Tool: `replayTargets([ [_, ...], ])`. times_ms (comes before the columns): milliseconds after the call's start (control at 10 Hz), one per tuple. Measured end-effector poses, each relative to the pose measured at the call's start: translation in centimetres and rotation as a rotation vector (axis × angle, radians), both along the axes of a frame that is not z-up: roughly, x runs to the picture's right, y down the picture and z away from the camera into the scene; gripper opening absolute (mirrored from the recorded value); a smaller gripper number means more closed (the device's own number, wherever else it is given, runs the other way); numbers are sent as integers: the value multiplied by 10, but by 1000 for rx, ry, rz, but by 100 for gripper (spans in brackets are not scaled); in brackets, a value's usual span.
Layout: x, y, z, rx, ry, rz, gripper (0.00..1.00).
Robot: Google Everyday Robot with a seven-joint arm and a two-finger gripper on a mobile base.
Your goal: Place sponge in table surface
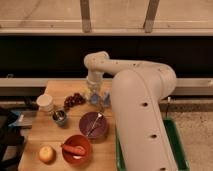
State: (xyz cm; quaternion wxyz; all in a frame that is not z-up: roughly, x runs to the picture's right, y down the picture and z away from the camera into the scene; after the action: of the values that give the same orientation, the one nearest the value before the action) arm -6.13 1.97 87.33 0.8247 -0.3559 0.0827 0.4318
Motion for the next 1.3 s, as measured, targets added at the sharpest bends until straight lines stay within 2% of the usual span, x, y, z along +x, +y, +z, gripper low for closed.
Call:
replayTargets([
  [300, 13, -47, -37, 108, 42, 26, 0],
  [500, 26, -59, -48, 147, 73, 53, 0],
  [700, 33, -57, -47, 142, 84, 73, 0],
  [800, 32, -50, -42, 129, 83, 84, 0],
  [1000, 28, -26, -23, 90, 72, 115, 0],
  [1200, 20, 4, -3, 34, 48, 158, 0],
  [1300, 15, 12, 1, 14, 37, 167, 0],
])
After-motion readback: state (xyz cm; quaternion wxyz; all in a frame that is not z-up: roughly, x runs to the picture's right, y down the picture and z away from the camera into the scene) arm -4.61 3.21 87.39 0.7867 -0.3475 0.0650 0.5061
